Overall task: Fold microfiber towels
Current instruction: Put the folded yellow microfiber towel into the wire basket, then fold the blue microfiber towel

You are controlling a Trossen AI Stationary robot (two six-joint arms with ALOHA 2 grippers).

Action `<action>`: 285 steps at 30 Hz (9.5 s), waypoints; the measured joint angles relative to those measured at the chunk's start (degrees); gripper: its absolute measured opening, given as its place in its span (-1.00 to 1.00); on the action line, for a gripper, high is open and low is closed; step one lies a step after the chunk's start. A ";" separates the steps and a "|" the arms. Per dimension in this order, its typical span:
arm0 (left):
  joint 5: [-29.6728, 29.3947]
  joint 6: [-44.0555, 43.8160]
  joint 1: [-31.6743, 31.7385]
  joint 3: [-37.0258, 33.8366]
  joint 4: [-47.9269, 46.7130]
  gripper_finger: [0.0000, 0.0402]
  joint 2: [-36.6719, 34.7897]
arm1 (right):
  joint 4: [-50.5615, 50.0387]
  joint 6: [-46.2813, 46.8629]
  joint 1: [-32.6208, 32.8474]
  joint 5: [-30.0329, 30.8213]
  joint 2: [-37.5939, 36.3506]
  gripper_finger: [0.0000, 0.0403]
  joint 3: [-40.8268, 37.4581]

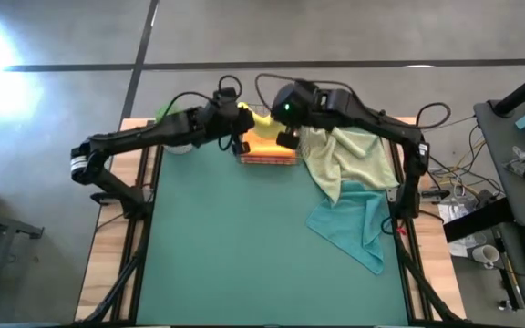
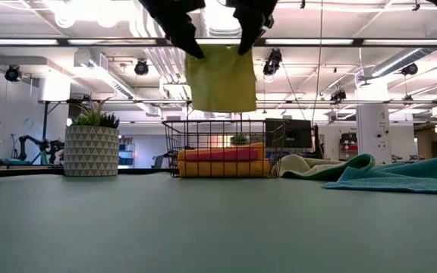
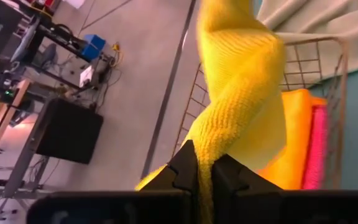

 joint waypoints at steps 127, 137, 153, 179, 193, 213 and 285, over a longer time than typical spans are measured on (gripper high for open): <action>17.10 -17.85 -0.05 -15.78 -10.55 -0.18 -8.51 | 9.05 49.56 2.61 -32.46 -42.18 -0.57 -65.39; 17.12 -19.93 -2.93 -15.80 -10.95 -0.18 -8.51 | 21.68 67.96 19.93 -27.67 -37.60 -0.59 -73.94; 17.14 -25.33 -11.50 -16.86 -13.02 -0.18 -8.53 | 33.22 77.74 28.83 -19.41 -19.58 -0.60 -74.12; 17.08 -29.79 -18.59 -16.90 -15.90 -0.18 -8.51 | 46.19 71.23 29.21 -21.87 2.98 -0.61 -58.40; 17.03 -24.97 -18.57 -16.90 -27.94 -0.18 -8.51 | 45.89 51.96 30.00 -35.49 18.22 -0.61 -35.88; 17.10 -26.82 -21.47 -16.98 -26.22 -0.18 -8.51 | 29.61 39.03 34.54 -23.25 9.16 -0.61 -30.82; 20.53 -50.73 -31.66 -27.63 41.68 -0.18 25.65 | 16.29 77.35 35.45 -13.23 -24.09 -0.61 -85.40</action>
